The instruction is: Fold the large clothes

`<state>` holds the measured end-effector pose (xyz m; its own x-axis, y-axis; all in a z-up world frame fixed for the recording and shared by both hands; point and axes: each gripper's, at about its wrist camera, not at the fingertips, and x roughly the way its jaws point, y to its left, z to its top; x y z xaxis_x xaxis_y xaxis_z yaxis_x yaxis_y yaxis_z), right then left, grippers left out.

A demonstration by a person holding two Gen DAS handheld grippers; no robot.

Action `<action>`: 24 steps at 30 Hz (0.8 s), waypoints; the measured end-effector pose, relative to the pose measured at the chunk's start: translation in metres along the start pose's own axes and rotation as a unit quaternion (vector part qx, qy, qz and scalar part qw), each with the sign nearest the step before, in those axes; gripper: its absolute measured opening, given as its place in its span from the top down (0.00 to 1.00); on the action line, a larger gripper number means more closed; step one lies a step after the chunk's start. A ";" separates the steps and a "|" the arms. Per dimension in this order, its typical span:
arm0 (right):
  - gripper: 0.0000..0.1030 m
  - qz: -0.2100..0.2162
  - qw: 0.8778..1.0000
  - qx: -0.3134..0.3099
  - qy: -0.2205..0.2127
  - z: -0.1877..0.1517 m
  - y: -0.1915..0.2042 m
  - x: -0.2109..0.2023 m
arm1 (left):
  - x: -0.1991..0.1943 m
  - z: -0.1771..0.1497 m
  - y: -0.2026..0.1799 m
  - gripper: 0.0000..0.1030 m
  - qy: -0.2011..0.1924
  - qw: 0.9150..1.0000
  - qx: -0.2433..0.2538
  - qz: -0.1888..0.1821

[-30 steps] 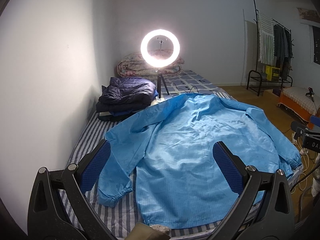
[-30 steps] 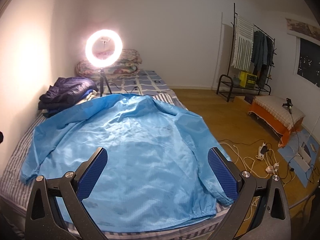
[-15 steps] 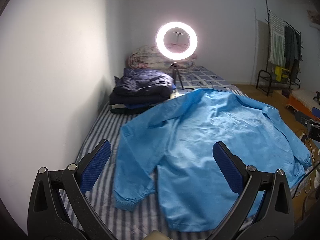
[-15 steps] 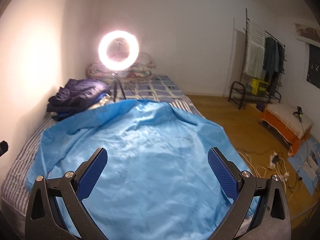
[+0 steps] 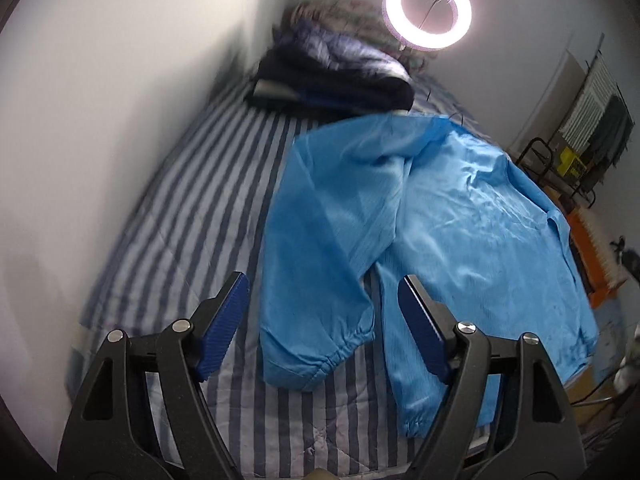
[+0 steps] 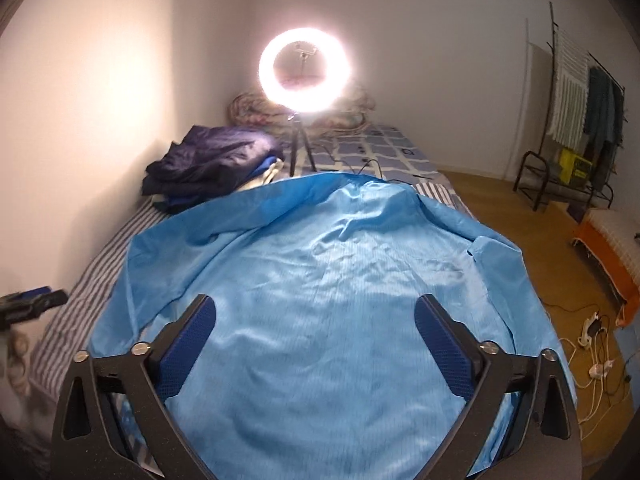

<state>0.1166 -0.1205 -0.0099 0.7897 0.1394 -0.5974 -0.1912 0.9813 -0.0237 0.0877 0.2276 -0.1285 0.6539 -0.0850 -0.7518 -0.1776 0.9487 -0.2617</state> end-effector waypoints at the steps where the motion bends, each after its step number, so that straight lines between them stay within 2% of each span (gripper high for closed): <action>1: 0.15 0.000 1.000 -0.006 0.002 -0.003 0.000 -0.002 | 0.004 -0.001 -0.001 0.23 0.007 1.000 0.001 -0.006; 5: 0.21 0.012 1.000 -0.002 0.023 -0.013 -0.006 0.002 | 0.023 -0.007 -0.029 0.23 0.032 0.999 0.036 -0.021; 7: 0.27 0.018 0.999 0.003 0.035 -0.017 -0.010 0.008 | 0.034 -0.008 -0.042 0.23 0.049 0.998 0.044 -0.026; 9: 0.33 0.018 0.999 0.005 0.047 -0.020 -0.011 0.012 | 0.052 -0.006 -0.053 0.23 0.060 0.997 0.052 -0.005; 14: 0.33 0.023 0.999 0.000 0.048 -0.021 -0.010 0.012 | 0.097 0.004 -0.055 0.24 0.074 0.993 0.061 0.070; 15: 0.33 0.022 0.999 -0.005 0.046 -0.022 -0.009 0.011 | 0.104 0.006 -0.050 0.33 0.076 0.992 0.057 0.078; 16: 0.33 0.021 0.999 -0.008 0.046 -0.022 -0.008 0.012 | 0.109 0.007 -0.046 0.54 0.081 0.992 0.055 0.083; 17: 0.33 0.020 0.999 -0.009 0.047 -0.023 -0.009 0.013 | 0.116 0.007 -0.041 0.64 0.090 0.991 0.049 0.088; 18: 0.33 0.021 0.999 -0.010 0.049 -0.024 -0.009 0.015 | 0.121 0.007 -0.033 0.83 0.098 0.991 0.040 0.082; 19: 0.33 0.022 0.998 -0.010 0.053 -0.025 -0.009 0.017 | 0.125 0.008 -0.027 0.95 0.104 0.991 0.031 0.074; 22: 0.34 0.019 0.998 -0.015 0.060 -0.028 -0.008 0.023 | 0.124 0.007 -0.015 0.99 0.099 0.994 0.011 0.054; 24: 0.39 0.019 0.998 -0.020 0.062 -0.029 -0.005 0.024 | 0.114 0.008 -0.014 1.00 0.084 0.996 0.009 0.040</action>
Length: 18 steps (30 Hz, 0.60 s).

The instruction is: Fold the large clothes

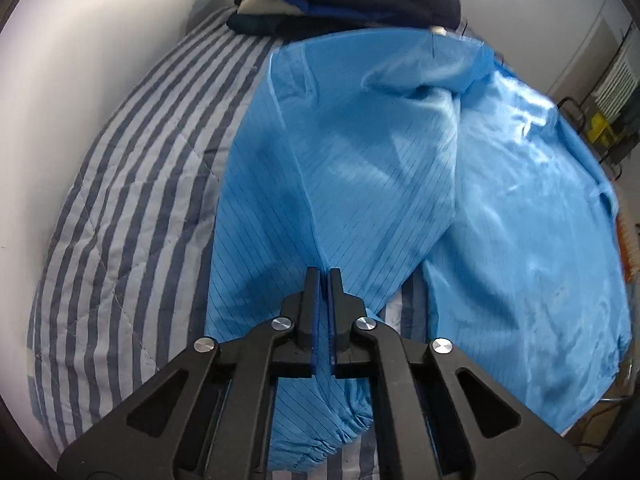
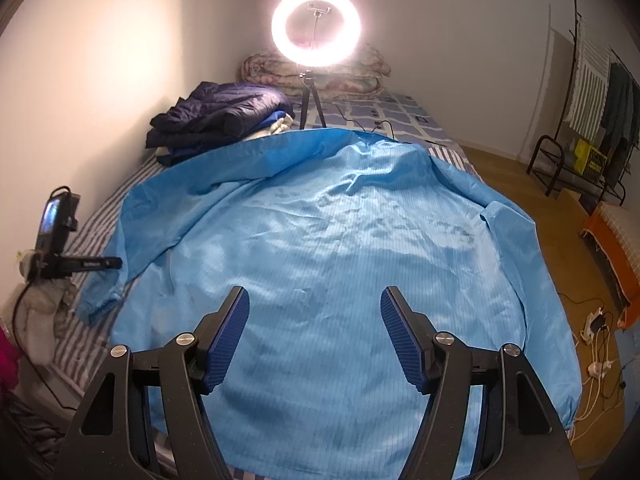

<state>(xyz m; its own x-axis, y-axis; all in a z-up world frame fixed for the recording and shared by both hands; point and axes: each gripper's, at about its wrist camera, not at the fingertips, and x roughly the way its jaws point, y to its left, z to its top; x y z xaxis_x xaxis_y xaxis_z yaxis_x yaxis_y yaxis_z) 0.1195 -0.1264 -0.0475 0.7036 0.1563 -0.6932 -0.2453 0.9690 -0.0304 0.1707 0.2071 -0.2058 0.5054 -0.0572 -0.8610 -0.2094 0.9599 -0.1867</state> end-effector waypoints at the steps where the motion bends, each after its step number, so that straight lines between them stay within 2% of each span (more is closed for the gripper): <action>1: 0.43 0.002 1.000 -0.002 0.002 0.000 0.001 0.001 | -0.006 0.001 0.001 1.00 -0.009 1.000 0.002 -0.006; 7: 0.50 0.020 1.000 -0.006 0.018 0.000 0.007 0.010 | -0.052 0.006 -0.021 1.00 -0.061 0.996 0.031 -0.052; 10: 0.50 0.021 1.000 -0.005 0.022 0.000 0.009 0.013 | -0.076 0.004 -0.038 1.00 -0.077 0.992 0.046 -0.093; 12: 0.53 0.023 0.999 -0.002 0.024 -0.001 0.008 0.015 | -0.090 -0.002 -0.055 1.00 -0.081 0.987 0.065 -0.120; 15: 0.63 0.033 0.999 0.010 0.034 0.000 0.004 0.019 | -0.101 -0.011 -0.090 1.00 -0.080 0.980 0.101 -0.151; 17: 0.70 0.046 0.998 0.024 0.045 0.001 -0.001 0.024 | -0.104 -0.025 -0.114 1.00 -0.067 0.974 0.123 -0.178; 18: 0.70 0.051 0.997 0.031 0.049 0.002 -0.004 0.026 | -0.102 -0.034 -0.127 1.00 -0.056 0.971 0.134 -0.191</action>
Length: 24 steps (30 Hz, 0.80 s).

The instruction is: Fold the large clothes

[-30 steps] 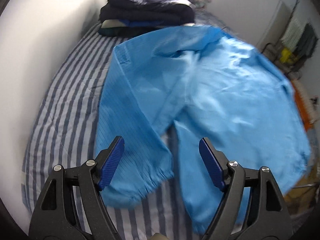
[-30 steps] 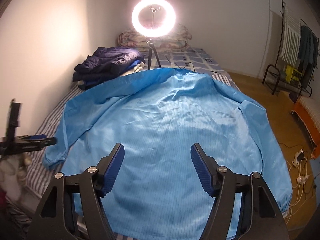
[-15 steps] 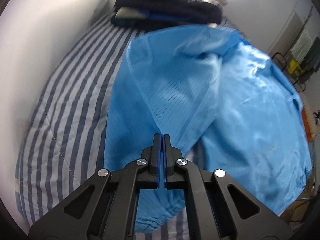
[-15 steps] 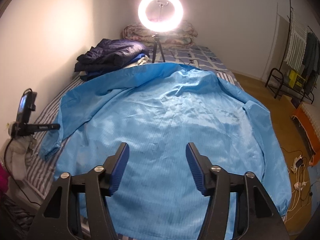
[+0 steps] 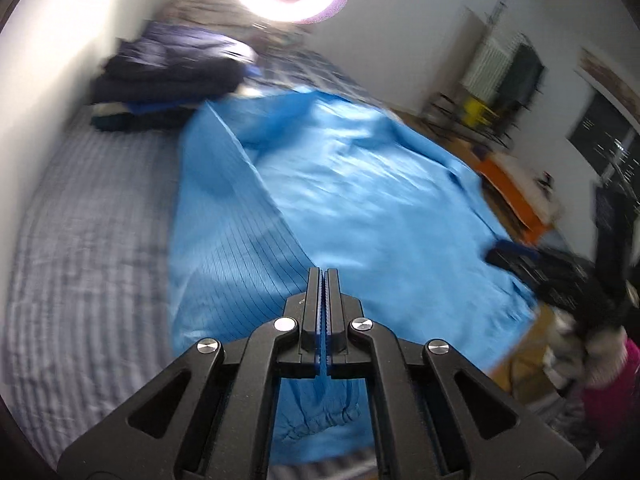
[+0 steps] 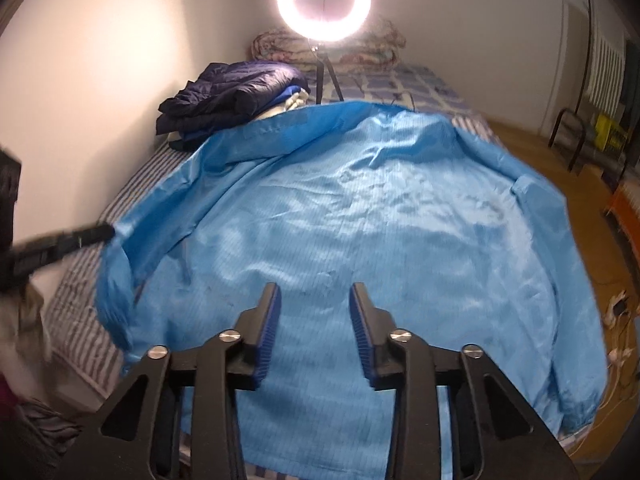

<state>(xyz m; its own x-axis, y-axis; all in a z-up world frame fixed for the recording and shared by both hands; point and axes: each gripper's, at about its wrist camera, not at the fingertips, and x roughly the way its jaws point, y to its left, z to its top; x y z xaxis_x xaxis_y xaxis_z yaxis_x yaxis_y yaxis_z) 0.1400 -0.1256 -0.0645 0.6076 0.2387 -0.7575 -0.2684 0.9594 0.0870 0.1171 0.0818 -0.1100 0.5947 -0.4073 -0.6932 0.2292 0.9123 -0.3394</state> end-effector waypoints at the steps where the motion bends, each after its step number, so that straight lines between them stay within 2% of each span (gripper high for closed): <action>1: 0.70 0.005 1.000 0.006 0.003 0.001 -0.003 0.002 | 0.007 -0.005 -0.011 1.00 0.011 1.000 0.009 -0.009; 5: 0.70 0.031 0.999 0.018 0.009 0.007 -0.011 0.010 | 0.036 -0.030 -0.044 1.00 0.063 0.997 0.045 -0.028; 10: 0.69 0.079 0.997 0.018 0.015 0.016 -0.018 0.027 | 0.054 -0.053 -0.062 1.00 0.099 0.992 0.075 -0.029; 14: 0.63 0.091 0.995 0.029 0.036 0.021 -0.023 0.048 | 0.057 -0.058 -0.067 1.00 0.106 0.990 0.096 -0.021; 18: 0.62 0.098 0.992 0.037 0.066 0.018 -0.024 0.066 | 0.037 -0.065 -0.069 0.98 0.100 0.988 0.110 -0.032; 19: 0.62 0.100 0.992 0.035 0.072 0.017 -0.022 0.069 | 0.031 -0.067 -0.065 0.95 0.095 0.989 0.108 -0.034; 20: 0.62 0.103 0.991 0.034 0.077 0.017 -0.022 0.070 | 0.021 -0.068 -0.059 0.82 0.084 0.991 0.100 -0.035; 21: 0.62 0.108 0.990 0.034 0.084 0.013 -0.020 0.073 | 0.009 -0.069 -0.049 0.64 0.069 0.994 0.084 -0.032; 22: 0.61 0.115 0.988 0.036 0.092 0.010 -0.020 0.074 | 0.004 -0.067 -0.040 0.53 0.060 0.995 0.072 -0.029; 24: 0.61 0.134 0.984 0.041 0.110 0.000 -0.016 0.079 | -0.015 -0.065 -0.008 0.53 0.036 0.999 0.024 -0.011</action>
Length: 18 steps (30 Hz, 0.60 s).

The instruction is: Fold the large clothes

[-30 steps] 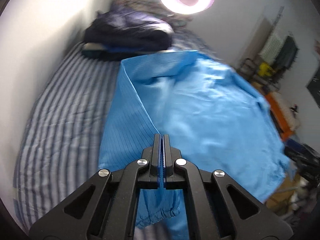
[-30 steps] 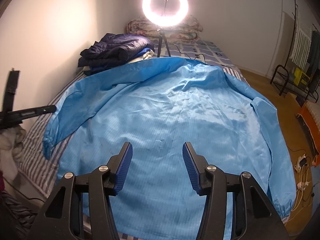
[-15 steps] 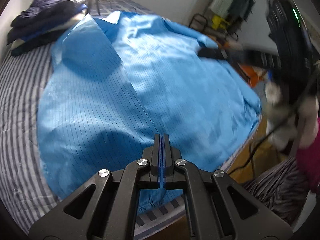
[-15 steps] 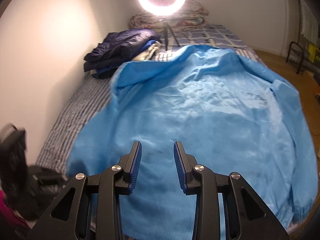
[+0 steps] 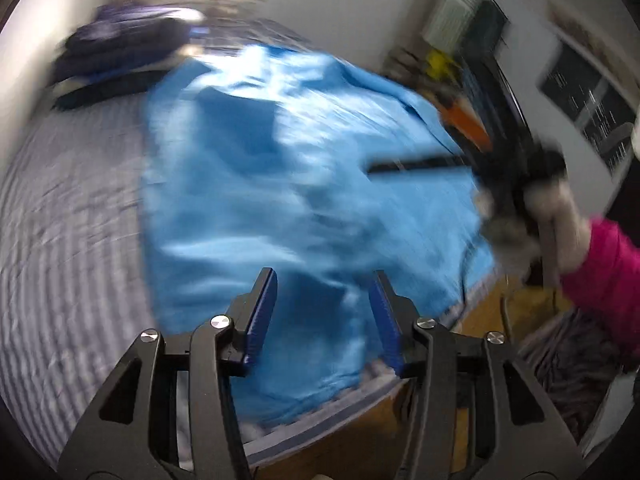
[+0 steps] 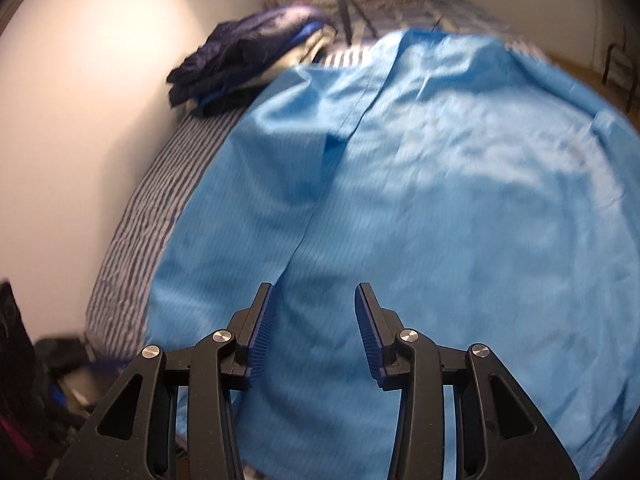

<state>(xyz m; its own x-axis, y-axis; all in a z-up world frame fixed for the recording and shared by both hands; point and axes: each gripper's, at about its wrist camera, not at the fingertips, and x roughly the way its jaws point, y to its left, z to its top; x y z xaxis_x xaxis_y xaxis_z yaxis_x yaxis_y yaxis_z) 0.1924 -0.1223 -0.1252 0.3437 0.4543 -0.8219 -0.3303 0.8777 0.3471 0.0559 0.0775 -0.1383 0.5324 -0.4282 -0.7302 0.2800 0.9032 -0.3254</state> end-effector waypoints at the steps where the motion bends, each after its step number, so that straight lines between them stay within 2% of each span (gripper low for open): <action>1: 0.61 0.006 1.000 -0.001 0.011 -0.005 0.003 0.005 | -0.005 -0.001 0.015 0.53 -0.005 1.000 -0.022 0.009; 3: 0.61 0.012 1.000 -0.006 0.028 -0.013 0.006 0.013 | -0.012 -0.005 0.051 0.53 -0.008 0.997 -0.080 0.020; 6: 0.61 0.039 0.997 0.008 0.064 -0.027 0.010 0.033 | -0.012 -0.017 0.092 0.53 -0.001 0.988 -0.156 0.013; 9: 0.61 0.082 0.992 0.032 0.089 -0.036 0.013 0.049 | -0.003 -0.029 0.110 0.53 0.017 0.981 -0.191 0.004; 12: 0.61 0.104 0.988 0.032 0.106 -0.043 0.022 0.062 | 0.003 -0.034 0.113 0.53 0.029 0.981 -0.192 0.006; 13: 0.67 0.111 0.987 0.028 0.116 -0.045 0.027 0.069 | 0.006 -0.033 0.111 0.53 0.029 0.981 -0.190 0.007; 14: 0.93 0.119 0.985 0.026 0.118 -0.047 0.031 0.072 | 0.006 -0.032 0.109 0.53 0.029 0.982 -0.185 0.008; 15: 0.99 0.127 0.984 0.026 0.123 -0.047 0.033 0.075 | 0.006 -0.030 0.108 0.53 0.028 0.983 -0.181 0.009; 18: 0.99 0.113 0.987 0.019 0.111 -0.047 0.041 0.065 | 0.005 -0.025 0.101 0.53 0.022 0.985 -0.170 0.013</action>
<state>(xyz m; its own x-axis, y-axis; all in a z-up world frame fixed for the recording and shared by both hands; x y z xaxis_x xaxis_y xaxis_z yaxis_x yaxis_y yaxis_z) 0.1604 -0.0638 -0.1858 0.0619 0.5978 -0.7992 -0.3419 0.7650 0.5457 0.0674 0.1675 -0.1900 0.4988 -0.4097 -0.7638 -0.0204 0.8754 -0.4829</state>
